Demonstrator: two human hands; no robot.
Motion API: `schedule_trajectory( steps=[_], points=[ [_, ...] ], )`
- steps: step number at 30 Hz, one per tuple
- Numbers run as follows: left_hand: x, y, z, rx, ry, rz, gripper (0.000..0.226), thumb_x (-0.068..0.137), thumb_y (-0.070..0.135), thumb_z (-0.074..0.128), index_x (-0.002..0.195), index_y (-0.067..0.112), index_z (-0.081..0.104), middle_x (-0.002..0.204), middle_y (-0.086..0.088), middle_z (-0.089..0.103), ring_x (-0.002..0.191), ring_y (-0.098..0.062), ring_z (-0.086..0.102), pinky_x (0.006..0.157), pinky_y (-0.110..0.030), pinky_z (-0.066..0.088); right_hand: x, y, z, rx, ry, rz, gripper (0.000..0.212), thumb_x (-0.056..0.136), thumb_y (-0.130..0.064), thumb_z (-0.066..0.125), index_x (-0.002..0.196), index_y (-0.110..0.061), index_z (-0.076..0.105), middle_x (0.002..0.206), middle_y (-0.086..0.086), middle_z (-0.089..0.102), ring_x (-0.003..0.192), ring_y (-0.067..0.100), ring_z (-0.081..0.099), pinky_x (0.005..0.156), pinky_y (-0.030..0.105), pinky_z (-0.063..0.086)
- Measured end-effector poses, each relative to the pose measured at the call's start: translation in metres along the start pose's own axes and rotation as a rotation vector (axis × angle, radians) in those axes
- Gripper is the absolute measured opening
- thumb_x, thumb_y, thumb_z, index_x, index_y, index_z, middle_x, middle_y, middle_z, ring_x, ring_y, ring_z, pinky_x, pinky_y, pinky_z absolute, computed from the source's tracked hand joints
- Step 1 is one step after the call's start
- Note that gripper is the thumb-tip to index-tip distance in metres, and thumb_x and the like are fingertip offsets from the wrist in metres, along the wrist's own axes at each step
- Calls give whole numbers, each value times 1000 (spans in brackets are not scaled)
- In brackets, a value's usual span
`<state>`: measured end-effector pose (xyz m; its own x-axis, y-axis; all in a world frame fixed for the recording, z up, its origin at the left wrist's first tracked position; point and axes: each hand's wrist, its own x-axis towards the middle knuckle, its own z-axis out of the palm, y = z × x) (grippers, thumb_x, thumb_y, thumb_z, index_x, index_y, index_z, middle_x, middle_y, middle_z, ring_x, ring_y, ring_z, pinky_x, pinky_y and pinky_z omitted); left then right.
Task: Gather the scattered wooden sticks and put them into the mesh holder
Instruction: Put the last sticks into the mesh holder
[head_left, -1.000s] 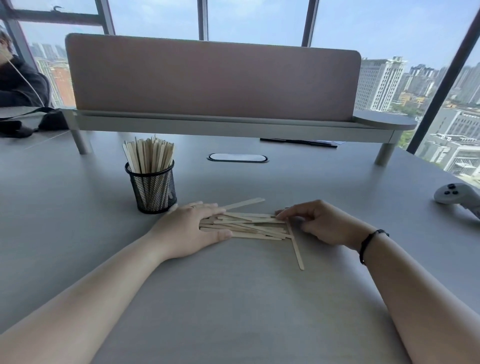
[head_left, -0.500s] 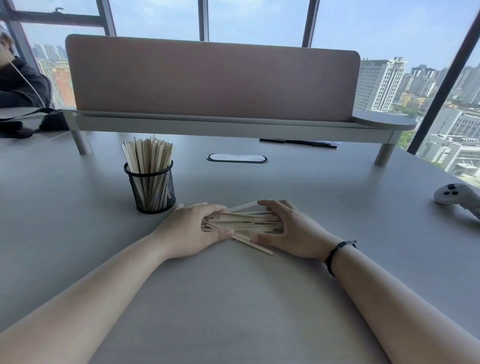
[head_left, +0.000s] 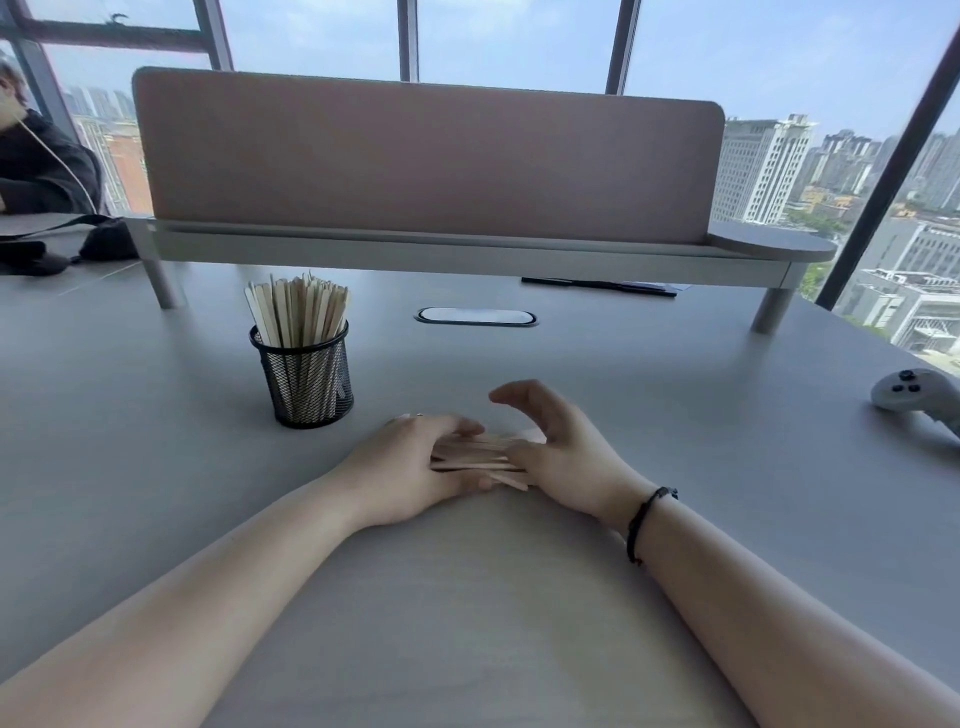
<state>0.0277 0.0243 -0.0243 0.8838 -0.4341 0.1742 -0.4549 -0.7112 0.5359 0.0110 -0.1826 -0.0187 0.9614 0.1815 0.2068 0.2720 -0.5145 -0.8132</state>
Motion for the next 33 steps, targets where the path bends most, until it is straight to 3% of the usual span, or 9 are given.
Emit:
schedule_trajectory(
  steps=[4,8,10,13,17,21,27,33],
  points=[
    [1,2,4,15,-19,109,43,90,48,68,132,36,62,120,14,63,114,-6,55,99,-30,45,-2,6,-15,-99,70,43,53,84,-44,66,133,-31,54,136,-17,56,128,-2,48,110,29,37],
    [2,4,7,123,-70,106,39,97,51,53,133,37,60,117,9,54,115,-15,48,99,-35,42,-1,4,-7,-310,-39,55,70,84,-72,48,143,-34,44,140,-11,55,128,7,51,106,31,40],
    [1,7,7,202,-63,138,41,97,47,43,130,32,62,116,5,55,111,-21,52,97,-38,44,-1,2,-4,-308,-64,41,67,89,-71,43,144,-33,44,136,-11,59,126,8,53,105,32,40],
    [0,11,7,363,-38,209,32,98,24,43,124,22,62,116,0,55,110,-26,56,90,-40,48,-1,0,-7,-235,-37,52,57,95,-63,39,141,-29,49,131,-13,62,122,6,56,101,28,41],
    [0,32,7,604,-55,145,27,98,11,36,121,14,52,118,-6,47,110,-32,53,84,-41,45,-2,-2,-7,-226,-35,37,44,100,-56,36,127,-30,59,113,-19,65,108,1,58,87,15,41],
    [1,46,10,721,-69,77,37,96,2,33,131,7,44,126,-13,44,119,-34,49,93,-43,43,-3,-3,-6,-215,-46,0,42,102,-53,33,121,-29,61,110,-16,66,106,6,58,90,25,43],
    [-1,36,8,763,-49,87,32,91,4,41,122,9,44,127,-14,48,119,-34,50,100,-42,42,-1,4,-7,-28,73,13,58,94,-66,34,136,-31,51,116,-10,67,115,9,59,102,33,44],
    [0,23,7,623,166,212,40,82,1,43,121,4,50,114,-18,57,103,-40,59,87,-43,45,0,3,-14,360,276,100,40,99,-58,32,117,-35,59,107,0,72,103,9,66,99,36,49]
  ],
)
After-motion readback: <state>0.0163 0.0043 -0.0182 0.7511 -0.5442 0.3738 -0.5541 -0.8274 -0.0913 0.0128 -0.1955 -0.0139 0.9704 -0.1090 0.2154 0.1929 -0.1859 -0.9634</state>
